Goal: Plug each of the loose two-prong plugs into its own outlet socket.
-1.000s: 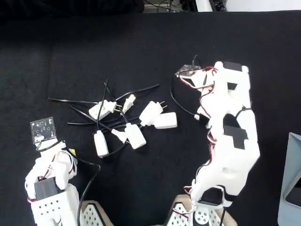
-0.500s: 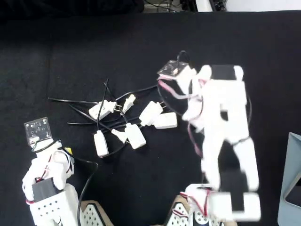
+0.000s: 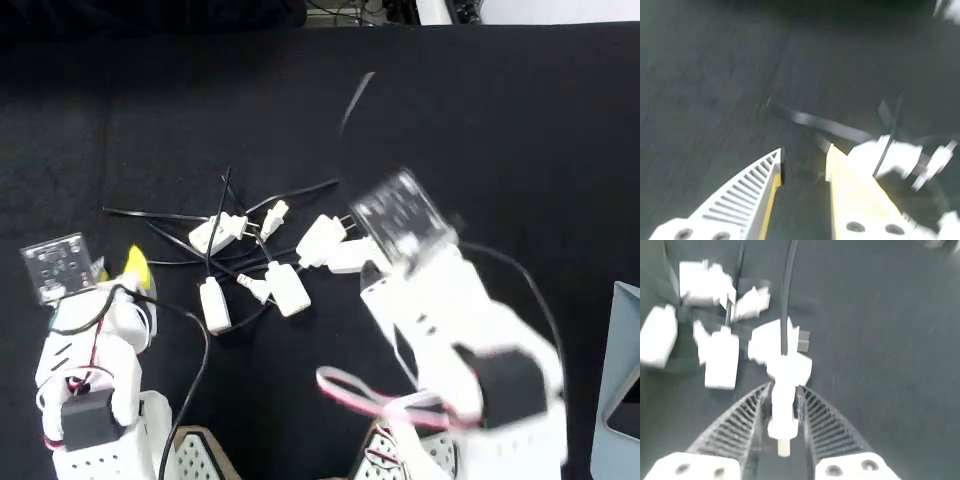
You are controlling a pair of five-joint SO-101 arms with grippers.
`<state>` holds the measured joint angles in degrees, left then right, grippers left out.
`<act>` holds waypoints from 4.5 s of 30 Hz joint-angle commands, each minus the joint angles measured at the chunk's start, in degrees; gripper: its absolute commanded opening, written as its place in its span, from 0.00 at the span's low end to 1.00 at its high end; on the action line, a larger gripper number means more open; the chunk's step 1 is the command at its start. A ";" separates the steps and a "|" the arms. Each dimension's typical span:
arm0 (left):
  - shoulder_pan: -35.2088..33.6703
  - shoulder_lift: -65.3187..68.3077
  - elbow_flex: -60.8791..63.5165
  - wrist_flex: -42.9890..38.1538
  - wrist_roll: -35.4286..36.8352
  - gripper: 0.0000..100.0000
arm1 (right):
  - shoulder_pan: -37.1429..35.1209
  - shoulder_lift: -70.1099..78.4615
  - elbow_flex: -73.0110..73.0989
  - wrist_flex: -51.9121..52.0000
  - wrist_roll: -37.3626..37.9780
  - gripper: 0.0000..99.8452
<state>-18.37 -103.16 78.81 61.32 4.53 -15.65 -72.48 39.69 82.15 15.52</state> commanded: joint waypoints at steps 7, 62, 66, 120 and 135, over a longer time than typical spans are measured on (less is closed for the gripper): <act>10.24 0.18 -3.03 -19.69 16.79 0.15 | -0.79 -23.25 27.56 -20.84 -7.82 0.01; 36.70 0.09 1.10 -16.26 5.98 0.03 | -26.11 -6.81 24.22 -22.59 -7.65 0.01; 36.88 0.09 1.01 -16.70 6.07 0.03 | -26.55 -6.73 23.25 -23.21 -7.65 0.01; 15.69 42.73 -15.78 2.73 -18.90 0.23 | -13.89 -6.73 40.48 -39.38 -17.41 0.01; 20.09 72.62 -20.09 -8.09 -2.90 0.30 | -13.89 -6.73 41.10 -39.03 -17.41 0.01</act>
<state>1.14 -33.98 59.12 59.91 0.13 -30.15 -78.99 80.92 44.00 -1.27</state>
